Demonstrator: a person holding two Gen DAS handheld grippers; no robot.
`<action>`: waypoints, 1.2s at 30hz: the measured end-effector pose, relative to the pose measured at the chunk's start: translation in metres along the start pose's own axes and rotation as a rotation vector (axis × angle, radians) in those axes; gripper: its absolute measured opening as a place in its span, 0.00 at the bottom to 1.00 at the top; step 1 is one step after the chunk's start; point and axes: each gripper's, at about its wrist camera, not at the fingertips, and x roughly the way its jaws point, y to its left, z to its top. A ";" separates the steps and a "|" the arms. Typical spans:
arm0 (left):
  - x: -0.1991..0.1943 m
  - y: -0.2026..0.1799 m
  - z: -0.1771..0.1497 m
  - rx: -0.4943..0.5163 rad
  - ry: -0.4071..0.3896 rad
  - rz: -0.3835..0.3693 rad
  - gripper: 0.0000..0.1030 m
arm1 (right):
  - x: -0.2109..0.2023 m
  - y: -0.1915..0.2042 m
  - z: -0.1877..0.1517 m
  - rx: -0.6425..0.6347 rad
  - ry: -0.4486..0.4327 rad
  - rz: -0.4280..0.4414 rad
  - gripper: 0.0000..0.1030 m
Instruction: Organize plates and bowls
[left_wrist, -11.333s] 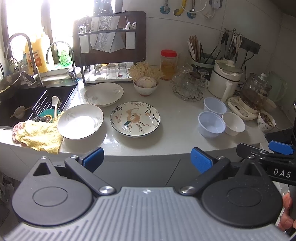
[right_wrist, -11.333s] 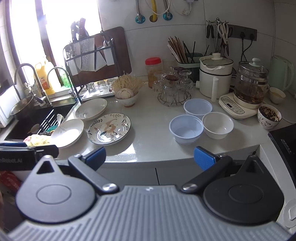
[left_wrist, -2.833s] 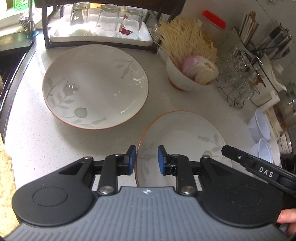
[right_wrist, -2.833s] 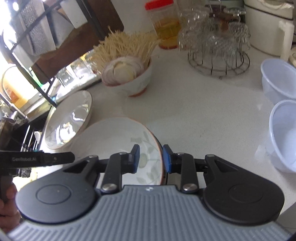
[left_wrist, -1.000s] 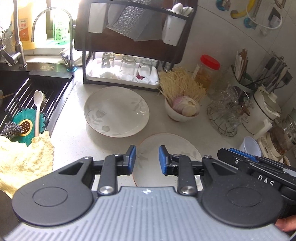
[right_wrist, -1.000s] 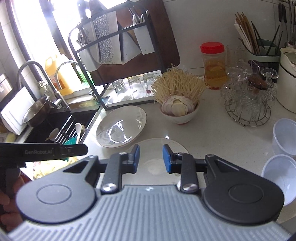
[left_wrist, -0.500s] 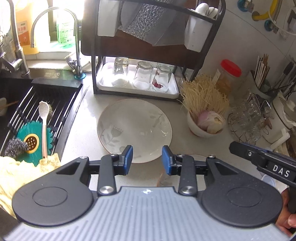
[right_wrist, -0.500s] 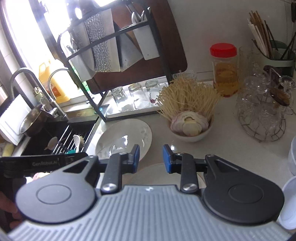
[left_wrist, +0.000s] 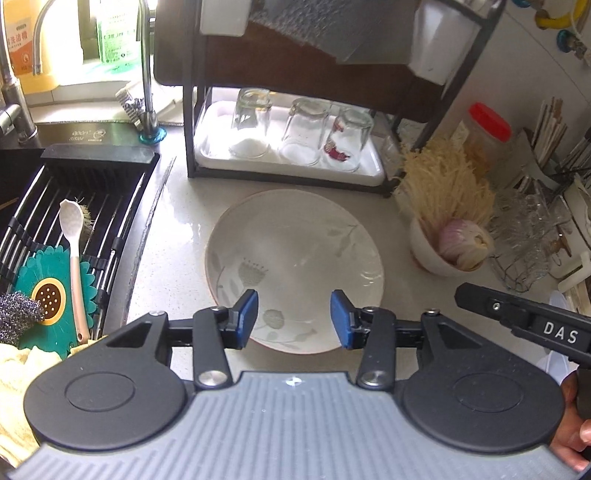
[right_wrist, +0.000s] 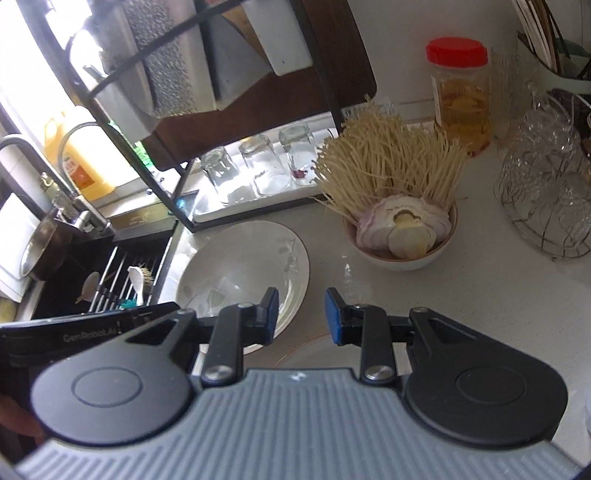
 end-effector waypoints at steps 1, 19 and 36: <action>0.005 0.006 0.002 -0.001 0.007 0.002 0.49 | 0.005 -0.001 0.001 0.012 0.013 -0.003 0.31; 0.084 0.072 0.029 0.002 0.068 -0.031 0.56 | 0.098 0.012 0.004 0.087 0.115 -0.054 0.54; 0.122 0.081 0.047 0.017 0.103 -0.139 0.29 | 0.130 0.015 0.010 0.128 0.105 -0.097 0.21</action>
